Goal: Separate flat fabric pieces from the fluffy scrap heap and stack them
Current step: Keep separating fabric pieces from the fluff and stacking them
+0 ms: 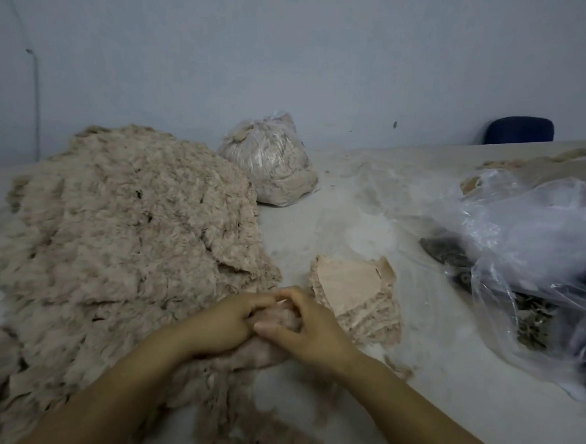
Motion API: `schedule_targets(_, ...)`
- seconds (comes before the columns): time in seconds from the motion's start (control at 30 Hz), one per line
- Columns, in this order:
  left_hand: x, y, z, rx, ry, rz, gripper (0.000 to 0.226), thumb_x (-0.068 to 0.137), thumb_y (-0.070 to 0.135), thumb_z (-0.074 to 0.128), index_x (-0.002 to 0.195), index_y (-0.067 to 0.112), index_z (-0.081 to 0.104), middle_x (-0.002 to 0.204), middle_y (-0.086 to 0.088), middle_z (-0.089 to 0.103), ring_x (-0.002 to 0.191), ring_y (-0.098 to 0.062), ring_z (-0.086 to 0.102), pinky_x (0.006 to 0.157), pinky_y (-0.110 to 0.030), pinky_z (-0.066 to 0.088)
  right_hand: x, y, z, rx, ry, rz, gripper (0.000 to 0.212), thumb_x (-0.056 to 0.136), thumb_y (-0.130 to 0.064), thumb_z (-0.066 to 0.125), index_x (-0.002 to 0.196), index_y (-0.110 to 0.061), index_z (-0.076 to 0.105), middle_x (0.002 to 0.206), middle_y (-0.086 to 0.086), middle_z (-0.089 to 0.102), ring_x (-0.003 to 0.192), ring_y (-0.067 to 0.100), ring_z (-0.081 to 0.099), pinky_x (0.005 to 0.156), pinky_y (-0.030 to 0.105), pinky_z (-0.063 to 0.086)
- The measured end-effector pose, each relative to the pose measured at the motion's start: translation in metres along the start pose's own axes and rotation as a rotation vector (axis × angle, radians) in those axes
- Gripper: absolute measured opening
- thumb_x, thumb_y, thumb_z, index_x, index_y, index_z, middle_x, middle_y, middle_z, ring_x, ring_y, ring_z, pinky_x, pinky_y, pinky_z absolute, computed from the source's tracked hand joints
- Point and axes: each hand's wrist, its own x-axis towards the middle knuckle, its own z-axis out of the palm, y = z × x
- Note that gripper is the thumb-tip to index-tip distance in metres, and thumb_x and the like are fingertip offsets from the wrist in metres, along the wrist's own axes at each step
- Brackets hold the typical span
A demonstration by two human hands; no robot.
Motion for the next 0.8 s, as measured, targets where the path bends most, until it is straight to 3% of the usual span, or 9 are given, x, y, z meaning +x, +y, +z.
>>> schedule_targets(0.13, 0.003, 0.015, 0.002, -0.156, 0.247, 0.057, 0.024, 0.093, 0.013, 0.057, 0.072, 0.024, 0.06, 0.065, 0.015, 0.061, 0.063, 0.006, 0.052, 0.061, -0.013, 0.039, 0.005, -0.006, 0.003, 0.119, 0.108, 0.032, 0.024, 0.081, -0.04, 0.072, 0.081, -0.027, 0.053, 0.065, -0.013, 0.049, 0.057, -0.003, 0.046, 0.054, 0.014, 0.034)
schedule_targets(0.23, 0.002, 0.014, 0.003, -0.253, 0.33, 0.049, 0.025, 0.094, 0.027, 0.05, 0.078, 0.011, 0.061, 0.07, 0.007, 0.057, 0.065, -0.002, 0.05, 0.063, -0.022, 0.041, 0.008, -0.009, -0.002, 0.187, 0.21, 0.016, 0.03, 0.087, -0.034, 0.067, 0.067, -0.025, 0.046, 0.057, -0.012, 0.041, 0.054, 0.001, 0.038, 0.053, 0.018, 0.032)
schedule_targets(0.37, -0.003, 0.007, 0.012, -0.329, 0.218, 0.04, 0.04, 0.083, 0.04, 0.052, 0.075, 0.001, 0.055, 0.068, 0.0, 0.049, 0.063, -0.008, 0.045, 0.059, -0.026, 0.038, 0.01, -0.011, -0.009, 0.146, 0.356, 0.007, 0.028, 0.097, -0.032, 0.05, 0.072, -0.023, 0.042, 0.063, -0.01, 0.045, 0.059, -0.001, 0.043, 0.058, 0.018, 0.035)
schedule_targets(0.47, -0.001, 0.005, 0.022, -0.401, 0.329, 0.018, 0.032, 0.083, 0.039, 0.051, 0.069, 0.011, 0.053, 0.065, 0.005, 0.05, 0.061, -0.005, 0.046, 0.059, -0.025, 0.039, 0.012, -0.013, -0.007, 0.167, 0.454, 0.032, 0.029, 0.1, -0.033, 0.042, 0.073, -0.024, 0.034, 0.061, -0.011, 0.04, 0.054, -0.004, 0.042, 0.054, 0.015, 0.035)
schedule_targets(0.57, 0.0, -0.001, 0.027, -0.47, 0.406, -0.009, 0.037, 0.085, 0.039, 0.049, 0.067, 0.008, 0.051, 0.064, 0.01, 0.051, 0.063, -0.004, 0.048, 0.062, -0.024, 0.041, 0.017, -0.012, -0.013, 0.216, 0.563, 0.054, 0.032, 0.1, -0.032, 0.043, 0.072, -0.022, 0.032, 0.057, -0.01, 0.038, 0.05, -0.001, 0.038, 0.05, 0.016, 0.033)
schedule_targets(0.67, 0.002, -0.008, 0.026, -0.364, 0.418, -0.021, 0.035, 0.086, 0.04, 0.048, 0.061, 0.017, 0.038, 0.053, 0.014, 0.038, 0.052, 0.002, 0.035, 0.053, -0.017, 0.03, 0.02, -0.01, -0.022, 0.229, 0.623, 0.062, 0.031, 0.099, -0.029, 0.047, 0.072, -0.021, 0.034, 0.053, -0.014, 0.042, 0.049, -0.002, 0.039, 0.05, 0.017, 0.031)
schedule_targets(0.77, 0.005, -0.013, 0.021, -0.306, 0.439, -0.059, 0.039, 0.094, 0.027, 0.049, 0.059, 0.017, 0.038, 0.046, 0.012, 0.036, 0.045, 0.001, 0.035, 0.05, -0.021, 0.029, 0.022, -0.005, -0.033, 0.297, 0.756, 0.093, 0.023, 0.098, -0.025, 0.05, 0.077, -0.022, 0.04, 0.065, -0.012, 0.046, 0.054, -0.008, 0.045, 0.053, 0.01, 0.034)
schedule_targets(0.8, 0.003, -0.013, 0.019, -0.289, 0.434, -0.077, 0.041, 0.095, 0.026, 0.049, 0.057, 0.017, 0.04, 0.044, 0.011, 0.038, 0.046, 0.0, 0.026, 0.052, -0.024, 0.032, 0.022, -0.005, -0.038, 0.319, 0.799, 0.099, 0.018, 0.098, -0.024, 0.051, 0.081, -0.021, 0.043, 0.072, -0.009, 0.05, 0.059, -0.011, 0.047, 0.056, 0.008, 0.036)
